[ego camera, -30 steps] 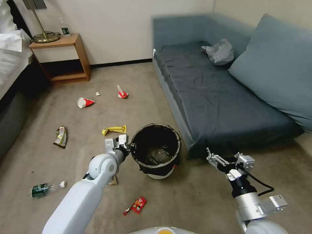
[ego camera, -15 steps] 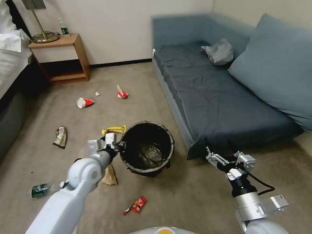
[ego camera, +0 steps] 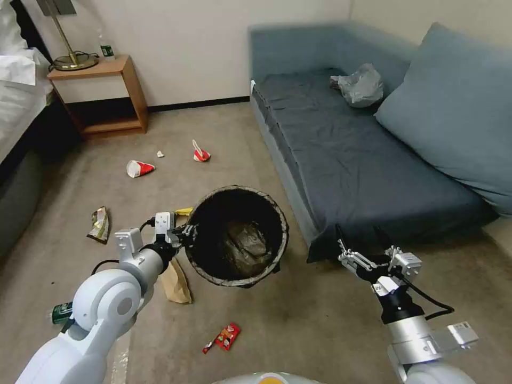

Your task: Pick up the trash can from the floor.

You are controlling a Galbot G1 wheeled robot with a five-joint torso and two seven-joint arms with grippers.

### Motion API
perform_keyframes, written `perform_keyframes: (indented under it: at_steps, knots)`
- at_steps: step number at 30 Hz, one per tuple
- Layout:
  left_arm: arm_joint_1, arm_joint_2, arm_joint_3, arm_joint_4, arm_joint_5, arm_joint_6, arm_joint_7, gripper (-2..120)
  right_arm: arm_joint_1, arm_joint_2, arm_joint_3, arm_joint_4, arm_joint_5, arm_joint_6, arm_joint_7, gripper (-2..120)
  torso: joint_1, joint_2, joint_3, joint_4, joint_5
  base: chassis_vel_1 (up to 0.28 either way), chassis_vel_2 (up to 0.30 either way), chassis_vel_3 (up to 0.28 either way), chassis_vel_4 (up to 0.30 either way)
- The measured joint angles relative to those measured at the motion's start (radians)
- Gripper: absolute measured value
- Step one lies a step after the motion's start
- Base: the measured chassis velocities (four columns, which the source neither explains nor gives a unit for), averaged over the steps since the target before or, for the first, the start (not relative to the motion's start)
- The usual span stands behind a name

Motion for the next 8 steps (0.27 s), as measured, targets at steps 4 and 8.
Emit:
perform_keyframes:
  at_steps: [4,8]
  knots:
    - [0.008,-0.004,-0.004,-0.007,0.004,-0.002,-0.001,3,-0.007,0.0,0.002,0.003,-0.003,0.008,-0.008,100,0.0,0.0,0.0,0.0001,0.0,0.0,0.0,0.0,0.0]
    - [0.006,-0.003,-0.004,-0.007,0.005,-0.003,0.001,3,-0.007,0.005,0.0,0.004,-0.006,0.009,-0.01,100,0.0,0.0,0.0,0.0001,0.0,0.0,0.0,0.0,0.0]
